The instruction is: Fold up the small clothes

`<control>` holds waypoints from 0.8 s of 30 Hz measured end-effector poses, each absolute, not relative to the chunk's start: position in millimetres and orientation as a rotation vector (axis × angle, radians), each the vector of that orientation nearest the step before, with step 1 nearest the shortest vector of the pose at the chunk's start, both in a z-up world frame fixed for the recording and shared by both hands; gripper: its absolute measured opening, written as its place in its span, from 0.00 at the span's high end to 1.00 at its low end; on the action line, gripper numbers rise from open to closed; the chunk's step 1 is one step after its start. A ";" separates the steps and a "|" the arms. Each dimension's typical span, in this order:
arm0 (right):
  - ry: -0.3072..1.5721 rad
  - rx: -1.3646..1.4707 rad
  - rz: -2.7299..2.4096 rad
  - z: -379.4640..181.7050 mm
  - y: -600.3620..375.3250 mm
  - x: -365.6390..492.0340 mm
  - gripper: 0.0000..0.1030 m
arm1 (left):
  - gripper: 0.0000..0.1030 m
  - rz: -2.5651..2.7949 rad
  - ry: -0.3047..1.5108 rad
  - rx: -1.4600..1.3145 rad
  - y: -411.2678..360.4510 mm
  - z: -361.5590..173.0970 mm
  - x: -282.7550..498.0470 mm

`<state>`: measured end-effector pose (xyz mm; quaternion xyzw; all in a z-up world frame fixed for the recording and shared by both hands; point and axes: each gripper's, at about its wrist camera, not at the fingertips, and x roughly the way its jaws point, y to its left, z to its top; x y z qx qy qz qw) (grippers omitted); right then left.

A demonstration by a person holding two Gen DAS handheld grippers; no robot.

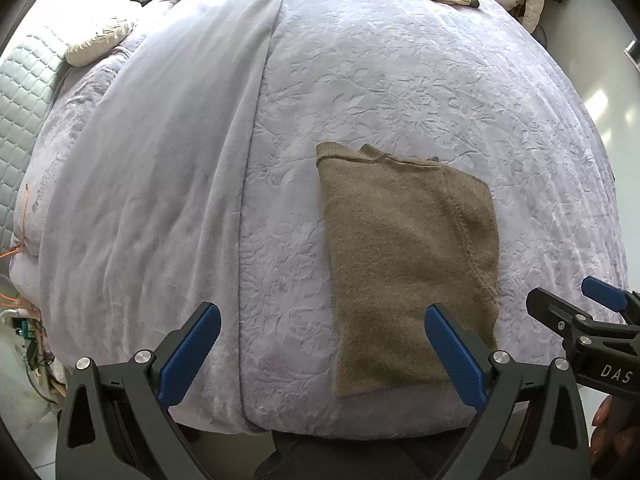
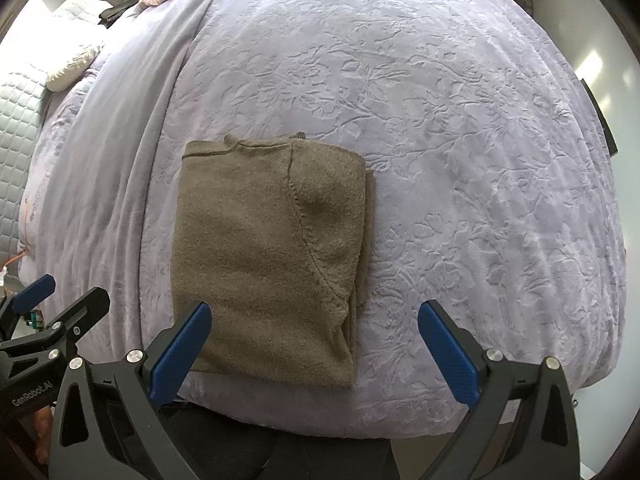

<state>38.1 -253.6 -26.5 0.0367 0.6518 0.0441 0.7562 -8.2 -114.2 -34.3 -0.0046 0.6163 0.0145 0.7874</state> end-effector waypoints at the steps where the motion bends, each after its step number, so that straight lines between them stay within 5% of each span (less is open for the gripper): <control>1: 1.421 0.079 0.096 -26.4 -253.0 38.0 0.00 | 0.01 0.031 1.328 -0.012 -114.2 -34.1 -8.5; 24: 1.408 0.058 0.101 -21.3 -248.0 40.9 0.00 | 0.01 0.055 1.326 -0.017 -111.5 -33.9 -10.6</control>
